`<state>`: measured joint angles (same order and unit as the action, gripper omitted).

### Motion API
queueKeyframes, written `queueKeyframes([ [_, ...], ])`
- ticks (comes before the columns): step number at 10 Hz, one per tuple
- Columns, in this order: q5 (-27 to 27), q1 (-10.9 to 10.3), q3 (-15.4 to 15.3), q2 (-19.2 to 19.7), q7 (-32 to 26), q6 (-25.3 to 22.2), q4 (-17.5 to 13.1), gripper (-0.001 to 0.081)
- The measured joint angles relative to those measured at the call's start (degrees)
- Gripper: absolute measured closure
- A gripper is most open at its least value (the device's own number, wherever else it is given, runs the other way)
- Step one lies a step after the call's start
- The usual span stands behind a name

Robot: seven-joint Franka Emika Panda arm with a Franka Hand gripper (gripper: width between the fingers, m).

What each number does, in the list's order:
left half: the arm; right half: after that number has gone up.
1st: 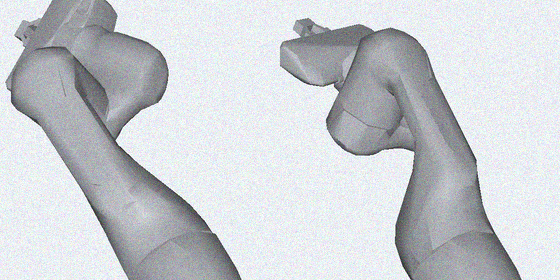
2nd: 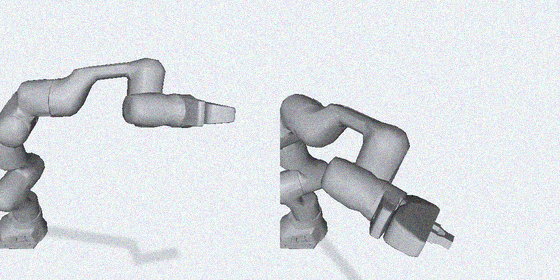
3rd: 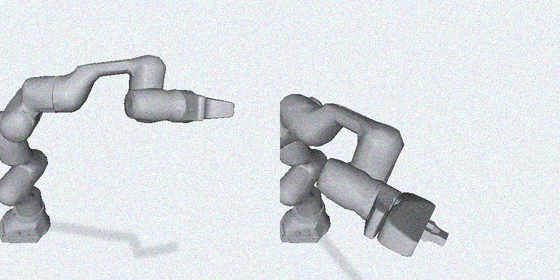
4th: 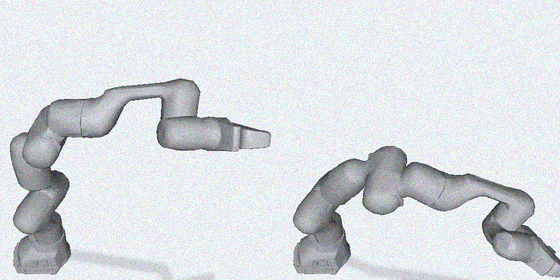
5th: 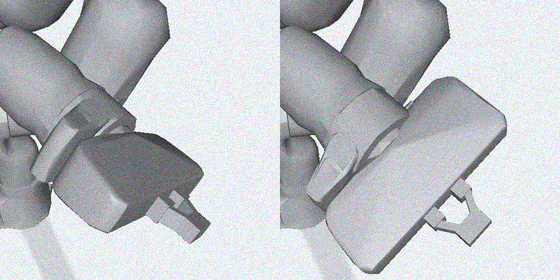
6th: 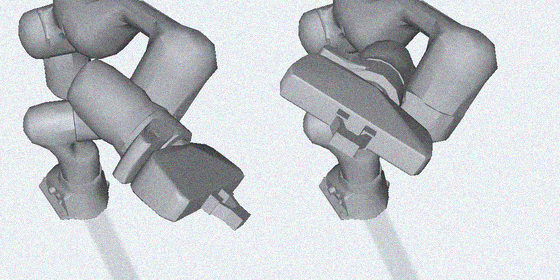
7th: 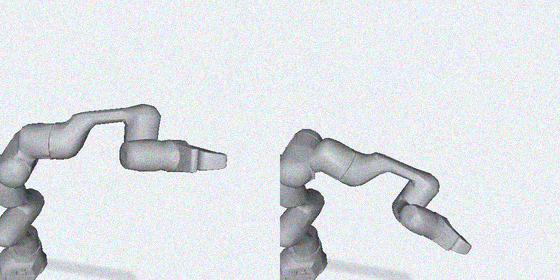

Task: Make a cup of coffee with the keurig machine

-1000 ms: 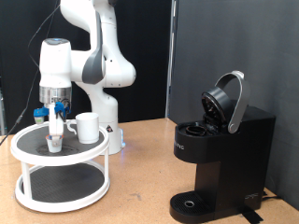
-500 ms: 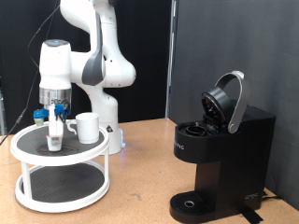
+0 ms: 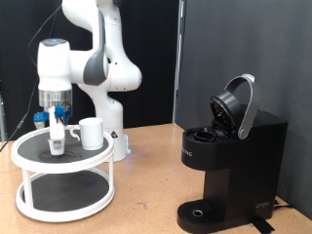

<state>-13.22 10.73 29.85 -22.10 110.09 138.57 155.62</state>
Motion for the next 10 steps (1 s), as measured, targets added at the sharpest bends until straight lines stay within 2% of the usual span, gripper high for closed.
queueKeyframes([
  [3,1.4,0.1,0.4,-4.6,-3.1,-8.3,-2.8,0.0484],
  [5,1.5,0.1,0.4,-4.6,-3.0,-8.1,-2.6,0.0484],
  [6,3.6,-0.3,0.4,-4.6,-3.1,-8.2,-2.7,0.0484],
  [7,8.1,-1.6,0.6,-4.6,-4.0,-8.4,-3.2,0.0484],
  [9,19.1,-6.5,1.7,-4.7,-6.6,-10.8,-5.7,0.0484],
  [10,22.8,-8.7,1.9,-4.7,-7.3,-12.2,-7.0,0.0484],
])
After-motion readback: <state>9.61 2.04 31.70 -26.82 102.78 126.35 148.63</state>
